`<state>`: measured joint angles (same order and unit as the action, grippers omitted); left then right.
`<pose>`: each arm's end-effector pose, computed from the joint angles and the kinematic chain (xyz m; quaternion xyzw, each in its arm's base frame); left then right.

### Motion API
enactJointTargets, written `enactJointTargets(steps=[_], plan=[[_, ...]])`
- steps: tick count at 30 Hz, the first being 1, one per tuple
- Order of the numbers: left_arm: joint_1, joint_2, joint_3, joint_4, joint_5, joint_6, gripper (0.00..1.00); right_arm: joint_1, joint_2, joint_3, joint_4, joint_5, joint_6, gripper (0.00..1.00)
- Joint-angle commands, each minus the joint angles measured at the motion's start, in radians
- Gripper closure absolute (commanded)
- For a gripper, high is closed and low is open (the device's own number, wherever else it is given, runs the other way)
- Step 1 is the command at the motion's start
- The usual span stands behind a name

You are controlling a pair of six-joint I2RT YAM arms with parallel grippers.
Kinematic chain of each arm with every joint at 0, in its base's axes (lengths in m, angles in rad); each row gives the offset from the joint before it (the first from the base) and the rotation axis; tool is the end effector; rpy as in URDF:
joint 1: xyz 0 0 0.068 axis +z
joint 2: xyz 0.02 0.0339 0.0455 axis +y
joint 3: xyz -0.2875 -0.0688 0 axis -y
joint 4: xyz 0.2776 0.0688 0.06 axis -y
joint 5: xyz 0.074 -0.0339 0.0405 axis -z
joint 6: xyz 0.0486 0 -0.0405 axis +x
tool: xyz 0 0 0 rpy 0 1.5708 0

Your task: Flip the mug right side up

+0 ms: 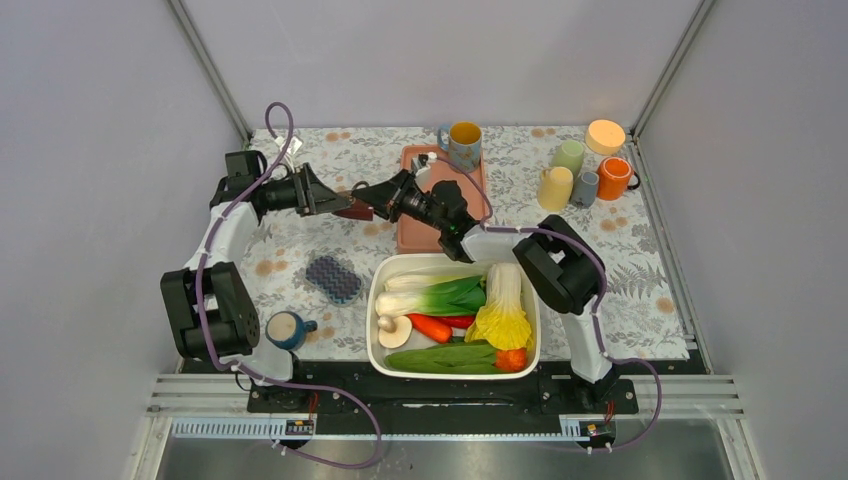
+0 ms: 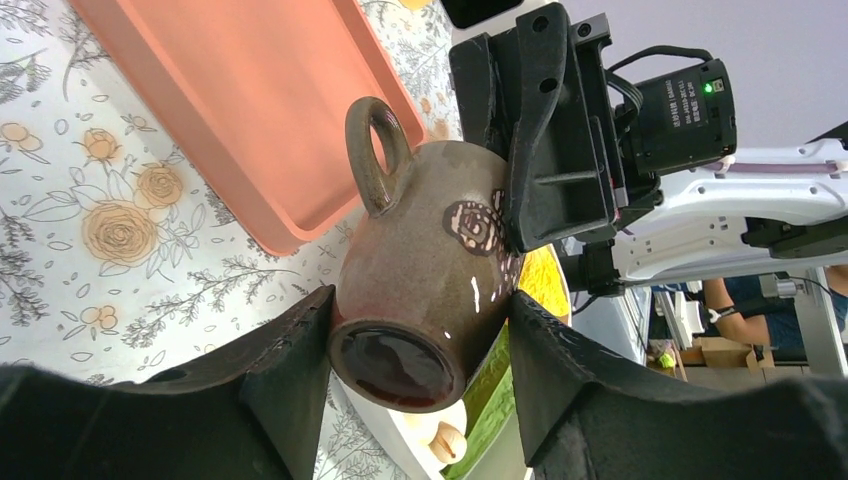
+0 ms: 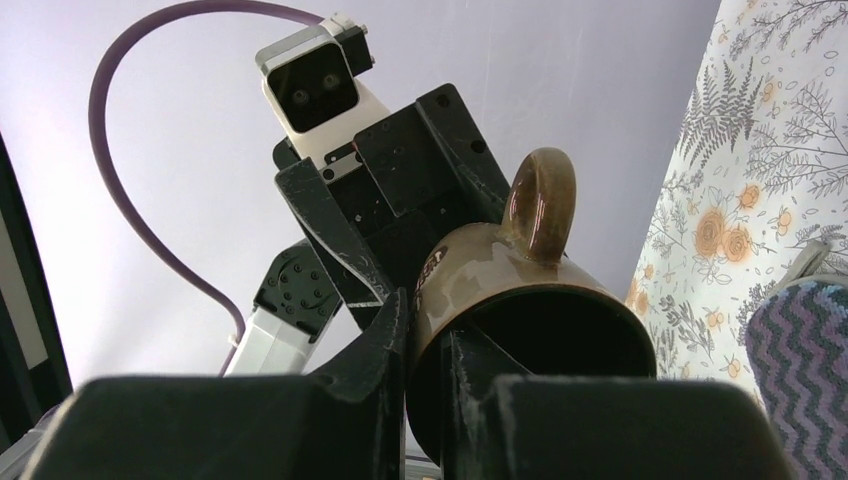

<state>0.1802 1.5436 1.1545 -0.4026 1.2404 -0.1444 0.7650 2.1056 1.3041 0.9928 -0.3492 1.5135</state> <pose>0.3574 0.0184 0.2872 0.0962 0.7786 -0.5320 0.3186 0.3638 0.3723 0.2259 0.1044 0.6323 0.7363 0.2173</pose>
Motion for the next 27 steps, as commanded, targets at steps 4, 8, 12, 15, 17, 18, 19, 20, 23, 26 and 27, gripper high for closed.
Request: enactJointTargets(steps=[4,8,12,15,17,18,19,20,23,26,27], plan=[[0.053,0.008,0.049,-0.053,-0.013,0.112,0.31,-0.047,-0.178,-0.077,-0.026,0.079,-0.234,1.0],[0.062,0.016,0.095,-0.117,-0.124,0.188,0.01,-0.052,-0.281,-0.044,-0.307,0.128,-0.594,1.0],[0.065,0.015,0.137,-0.204,-0.291,0.287,0.01,-0.054,-0.33,0.054,-0.644,0.189,-0.944,1.0],[0.065,0.021,0.153,-0.251,-0.43,0.342,0.01,-0.054,-0.247,0.34,-1.11,0.241,-1.289,1.0],[0.065,0.027,0.159,-0.29,-0.477,0.385,0.01,-0.057,-0.136,0.577,-1.393,0.275,-1.481,1.0],[0.065,0.029,0.158,-0.306,-0.49,0.405,0.01,-0.057,-0.082,0.676,-1.498,0.286,-1.57,1.0],[0.064,0.031,0.155,-0.318,-0.504,0.424,0.01,-0.059,-0.029,0.77,-1.592,0.296,-1.633,1.0],[0.065,0.033,0.149,-0.325,-0.515,0.443,0.01,-0.059,0.025,0.861,-1.678,0.313,-1.685,1.0],[0.066,0.045,0.141,-0.349,-0.546,0.478,0.01,-0.062,0.19,1.16,-1.895,0.341,-1.813,1.0],[0.064,0.065,0.141,-0.377,-0.559,0.5,0.01,-0.068,0.296,1.276,-1.953,0.341,-1.9,1.0],[0.063,0.069,0.139,-0.382,-0.558,0.504,0.01,-0.072,0.309,1.281,-1.95,0.334,-1.922,1.0]])
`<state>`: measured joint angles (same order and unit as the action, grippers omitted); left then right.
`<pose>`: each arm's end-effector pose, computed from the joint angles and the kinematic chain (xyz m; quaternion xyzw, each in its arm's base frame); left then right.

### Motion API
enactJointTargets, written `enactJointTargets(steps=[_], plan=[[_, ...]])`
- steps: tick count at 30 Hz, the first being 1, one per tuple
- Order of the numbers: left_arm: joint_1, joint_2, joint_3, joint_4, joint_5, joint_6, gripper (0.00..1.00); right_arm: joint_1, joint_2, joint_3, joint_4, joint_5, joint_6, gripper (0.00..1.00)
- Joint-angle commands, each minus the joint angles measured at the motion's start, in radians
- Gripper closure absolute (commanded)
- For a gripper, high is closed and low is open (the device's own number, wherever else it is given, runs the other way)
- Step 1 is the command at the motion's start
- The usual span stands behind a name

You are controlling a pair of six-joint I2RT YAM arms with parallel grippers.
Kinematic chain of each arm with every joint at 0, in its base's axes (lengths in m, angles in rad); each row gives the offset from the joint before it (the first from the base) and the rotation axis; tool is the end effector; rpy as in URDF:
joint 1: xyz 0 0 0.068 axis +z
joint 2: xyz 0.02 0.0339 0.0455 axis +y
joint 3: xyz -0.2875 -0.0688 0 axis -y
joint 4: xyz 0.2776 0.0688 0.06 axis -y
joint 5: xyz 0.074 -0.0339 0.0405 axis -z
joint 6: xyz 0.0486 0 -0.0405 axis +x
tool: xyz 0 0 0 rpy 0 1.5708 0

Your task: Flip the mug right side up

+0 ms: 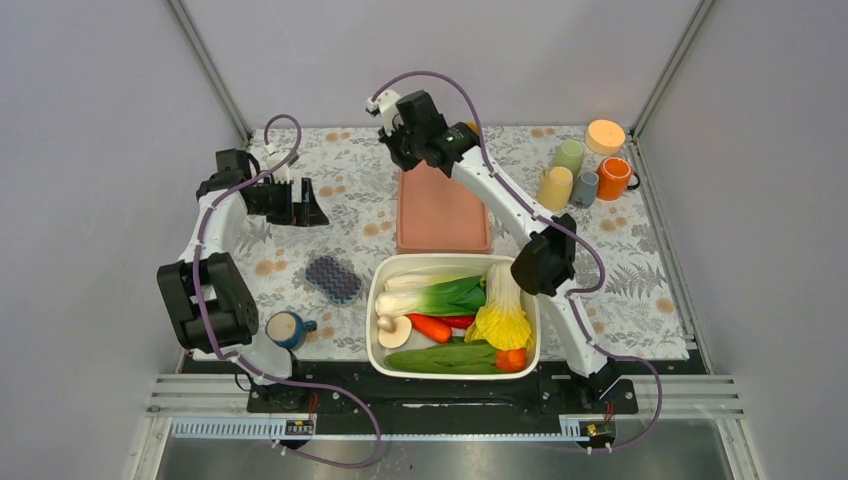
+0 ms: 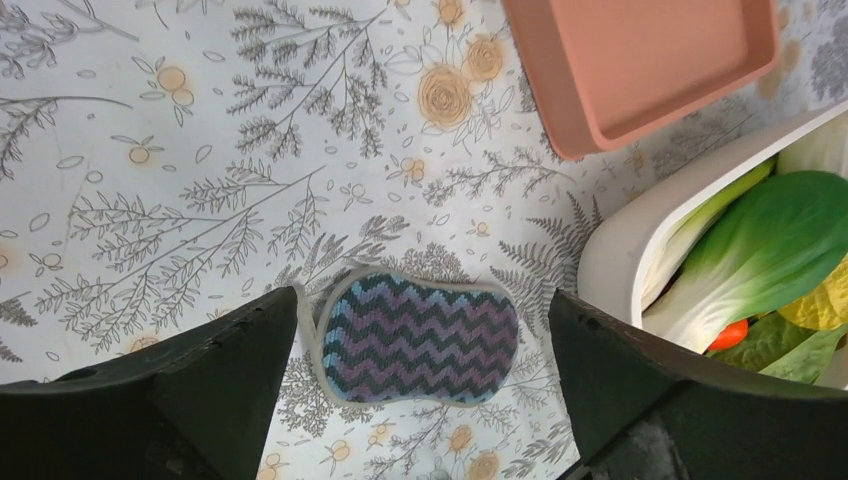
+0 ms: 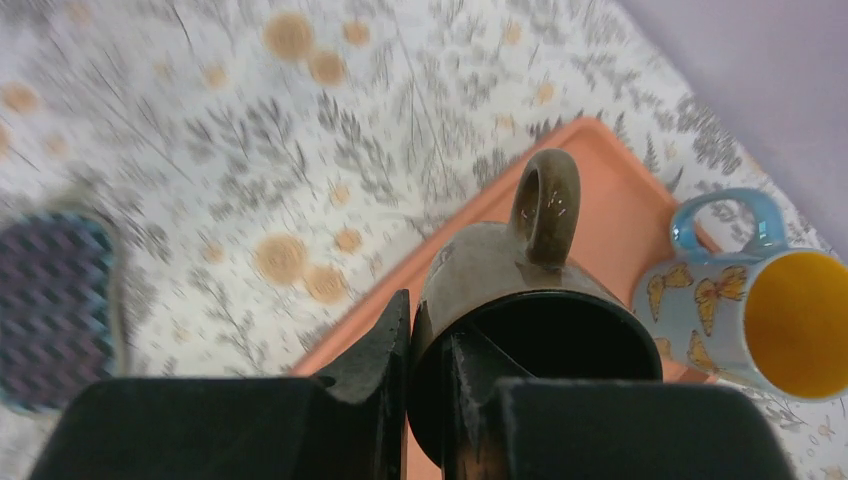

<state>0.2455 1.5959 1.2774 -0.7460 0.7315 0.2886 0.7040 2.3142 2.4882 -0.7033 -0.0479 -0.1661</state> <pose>0.3601 0.0567 0.2746 0.1090 0.9020 -0.2723 0.3170 0.4432 0.3794 0.3704 -0.3763 0.7814 0.1522 0.4740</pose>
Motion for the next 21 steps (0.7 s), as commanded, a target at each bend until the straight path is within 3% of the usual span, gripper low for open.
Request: enactJointTargets(steps=[1,14,17,21], plan=[[-0.002,0.02,0.015,-0.043,-0.046,0.076,0.01,-0.015,0.109,0.098,-0.25,0.025,-0.257,1.0],[-0.081,0.026,0.009,-0.051,-0.096,0.102,0.01,-0.073,0.186,0.036,-0.209,-0.089,-0.21,1.0],[-0.101,0.039,0.023,-0.05,-0.11,0.093,0.01,-0.076,0.182,0.032,-0.208,-0.094,-0.202,0.87],[-0.122,0.06,0.049,-0.05,-0.12,0.075,0.01,-0.075,0.166,0.028,-0.207,-0.112,-0.198,0.83]])
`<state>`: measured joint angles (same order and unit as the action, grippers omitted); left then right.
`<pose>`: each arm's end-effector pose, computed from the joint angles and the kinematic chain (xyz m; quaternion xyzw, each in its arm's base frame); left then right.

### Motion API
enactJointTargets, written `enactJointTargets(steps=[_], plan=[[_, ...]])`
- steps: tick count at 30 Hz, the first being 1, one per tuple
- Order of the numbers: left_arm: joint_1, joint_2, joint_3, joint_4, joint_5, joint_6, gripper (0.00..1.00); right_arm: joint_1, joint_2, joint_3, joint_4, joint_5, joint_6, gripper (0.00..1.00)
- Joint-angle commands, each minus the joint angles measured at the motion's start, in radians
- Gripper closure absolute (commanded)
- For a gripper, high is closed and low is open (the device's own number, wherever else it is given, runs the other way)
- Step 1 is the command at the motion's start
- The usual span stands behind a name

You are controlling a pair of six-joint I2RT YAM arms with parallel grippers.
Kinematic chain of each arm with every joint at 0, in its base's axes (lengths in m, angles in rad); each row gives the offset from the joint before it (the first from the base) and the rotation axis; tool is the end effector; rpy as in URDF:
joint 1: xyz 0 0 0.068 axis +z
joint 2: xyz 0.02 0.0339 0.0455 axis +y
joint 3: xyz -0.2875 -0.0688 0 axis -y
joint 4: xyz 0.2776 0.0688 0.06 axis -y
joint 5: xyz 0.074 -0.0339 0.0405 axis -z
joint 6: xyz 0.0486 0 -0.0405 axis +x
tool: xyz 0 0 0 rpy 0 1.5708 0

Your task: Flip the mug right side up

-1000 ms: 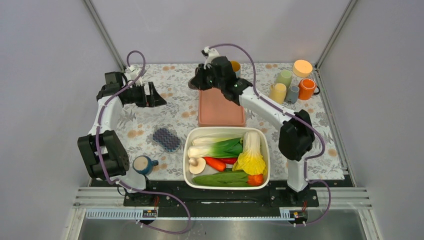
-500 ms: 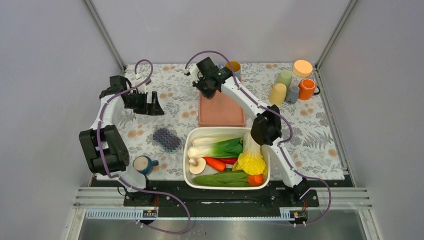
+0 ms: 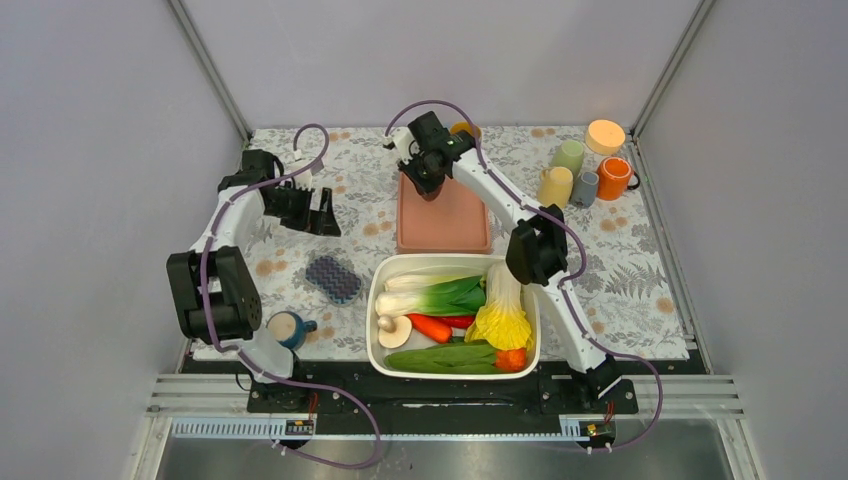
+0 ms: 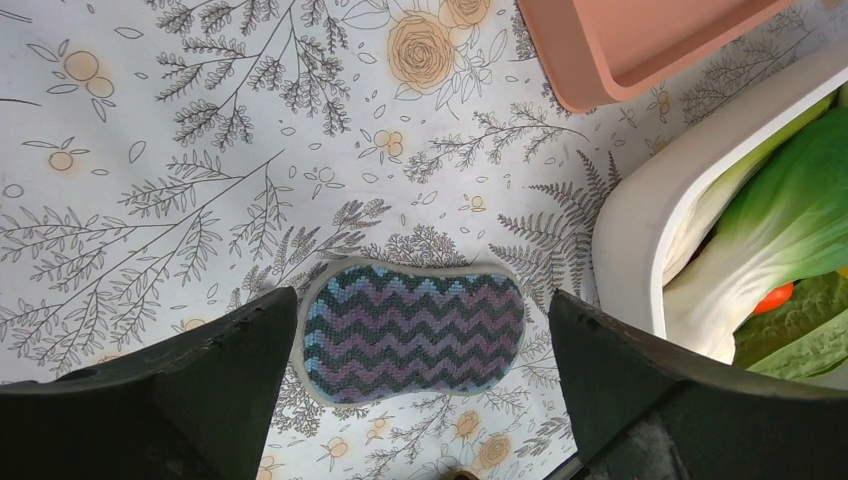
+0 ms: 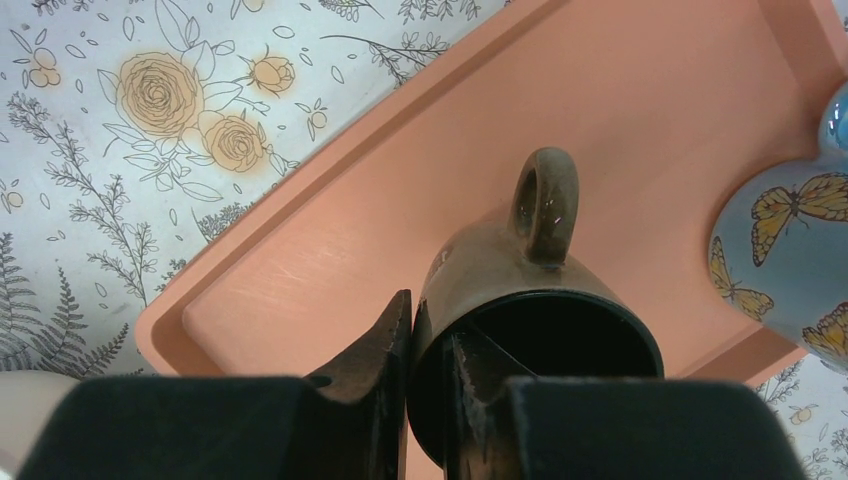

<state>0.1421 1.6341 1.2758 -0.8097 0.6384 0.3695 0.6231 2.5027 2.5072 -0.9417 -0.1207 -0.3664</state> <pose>0.3639 0.0228 0.2553 0.1679 0.9172 -0.2494 0.2615 0.4842 0.3552 0.2477 -0.4669 0.8258 0.0966 0.3011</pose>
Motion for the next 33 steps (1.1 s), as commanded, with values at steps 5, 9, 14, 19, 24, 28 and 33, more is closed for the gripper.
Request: enactJointTargets(steps=[5,9,14,19,24,28,33], plan=[[-0.062,0.052,0.088,0.013,-0.046,-0.026,0.01,0.005,-0.025,-0.005,0.031,-0.031,-0.005,0.8],[-0.1,0.069,0.115,0.013,-0.055,-0.044,0.01,0.006,-0.014,-0.014,0.031,-0.04,-0.005,0.77],[-0.134,0.087,0.153,0.013,-0.068,-0.064,0.01,0.005,-0.013,-0.023,0.032,-0.064,0.0,0.68],[-0.157,0.104,0.191,0.006,-0.076,-0.074,0.01,0.005,-0.059,-0.035,0.03,-0.071,0.008,0.57],[-0.189,0.139,0.28,-0.001,-0.105,-0.113,0.01,0.004,-0.158,-0.051,0.031,-0.089,0.034,0.45],[-0.243,0.18,0.39,-0.004,-0.132,-0.167,0.01,0.004,-0.28,-0.099,0.031,-0.076,0.066,0.34],[-0.338,0.255,0.531,-0.001,-0.205,-0.246,0.01,-0.065,-0.483,-0.249,0.033,-0.009,0.202,0.27]])
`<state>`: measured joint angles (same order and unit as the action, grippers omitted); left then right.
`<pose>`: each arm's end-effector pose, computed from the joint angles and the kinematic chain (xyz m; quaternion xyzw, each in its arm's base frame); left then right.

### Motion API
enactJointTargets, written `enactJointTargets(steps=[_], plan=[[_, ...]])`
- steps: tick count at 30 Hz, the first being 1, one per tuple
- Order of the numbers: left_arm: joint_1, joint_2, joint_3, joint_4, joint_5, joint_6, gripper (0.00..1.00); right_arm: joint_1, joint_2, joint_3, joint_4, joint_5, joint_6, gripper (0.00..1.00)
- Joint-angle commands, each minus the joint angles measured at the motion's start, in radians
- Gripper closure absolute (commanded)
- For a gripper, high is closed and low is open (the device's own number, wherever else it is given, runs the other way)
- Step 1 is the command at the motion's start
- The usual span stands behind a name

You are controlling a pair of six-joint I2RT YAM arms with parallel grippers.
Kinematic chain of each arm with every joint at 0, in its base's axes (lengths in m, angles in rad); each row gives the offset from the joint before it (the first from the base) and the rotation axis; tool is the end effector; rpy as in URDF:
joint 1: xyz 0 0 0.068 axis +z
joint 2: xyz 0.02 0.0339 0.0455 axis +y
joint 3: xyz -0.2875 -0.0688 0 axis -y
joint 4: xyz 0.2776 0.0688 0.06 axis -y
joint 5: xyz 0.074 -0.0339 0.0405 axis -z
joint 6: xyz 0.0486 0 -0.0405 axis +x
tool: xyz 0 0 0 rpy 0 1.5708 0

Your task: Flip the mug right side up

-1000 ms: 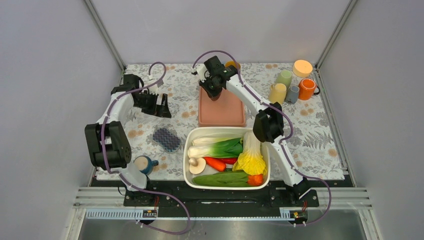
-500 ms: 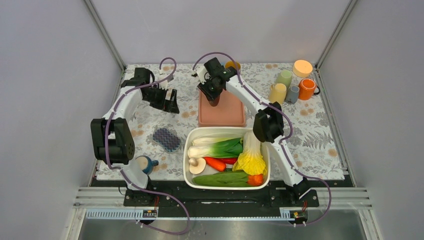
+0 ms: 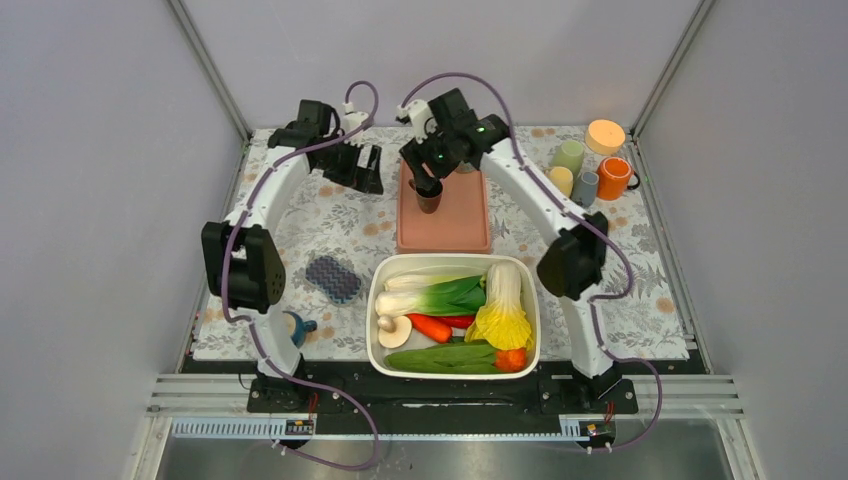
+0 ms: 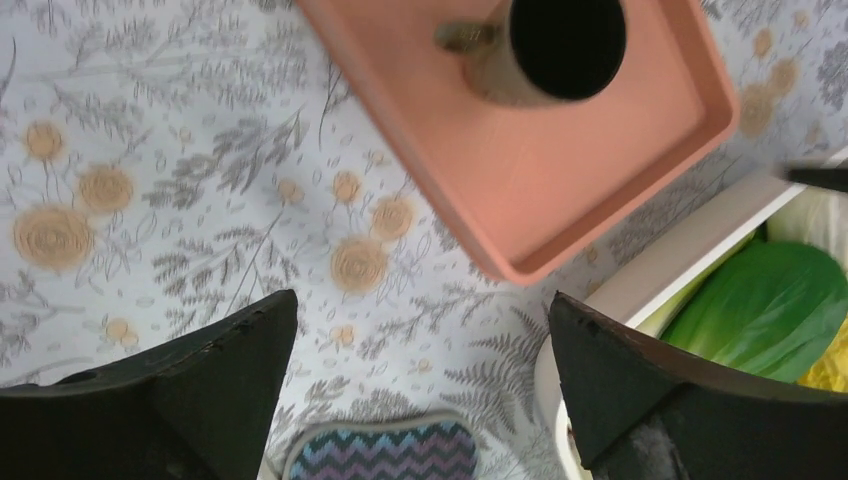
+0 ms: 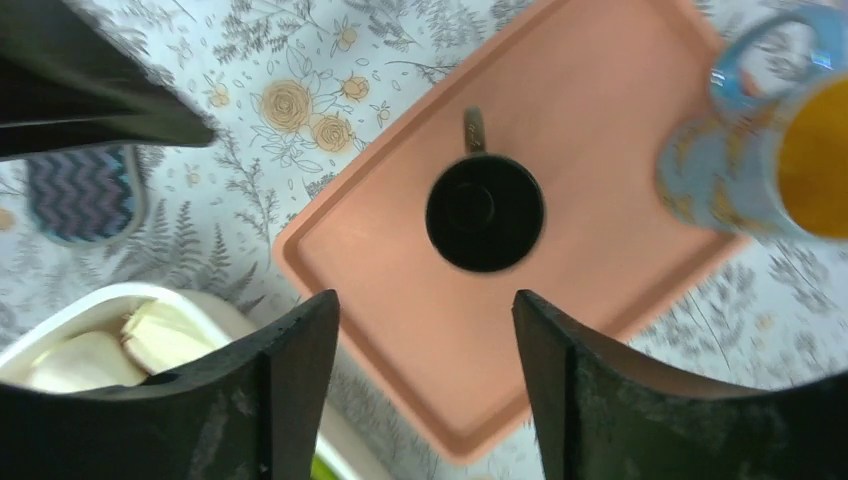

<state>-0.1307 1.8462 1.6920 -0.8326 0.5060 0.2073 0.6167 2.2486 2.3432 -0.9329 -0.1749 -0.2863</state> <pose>0.4391 -0.0815 0.3096 0.2270 0.9019 -0.2289 0.2877 0.4458 0.3264 0.3328 -0.4340 0.8233 0.1391 0.3385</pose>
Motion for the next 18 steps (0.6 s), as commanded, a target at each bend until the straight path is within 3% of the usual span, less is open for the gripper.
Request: enactJointTargets(steps=[1,4,10,12,18], plan=[[-0.081,0.056,0.136,0.022,-0.087,-0.102,0.01,-0.086,-0.268,-0.138,0.03,0.055,0.154,0.24],[-0.156,0.096,0.171,0.046,-0.138,-0.175,0.04,-0.173,-0.415,-0.398,0.13,0.146,0.229,0.21],[-0.221,0.134,0.098,0.2,-0.206,-0.436,0.25,-0.336,-0.683,-0.882,0.396,0.17,0.345,0.22],[-0.223,0.151,0.096,0.24,-0.218,-0.511,0.33,-0.365,-0.743,-0.988,0.446,0.207,0.354,0.22],[-0.249,0.245,0.179,0.221,-0.301,-0.554,0.35,-0.417,-0.818,-1.149,0.476,0.188,0.357,0.22]])
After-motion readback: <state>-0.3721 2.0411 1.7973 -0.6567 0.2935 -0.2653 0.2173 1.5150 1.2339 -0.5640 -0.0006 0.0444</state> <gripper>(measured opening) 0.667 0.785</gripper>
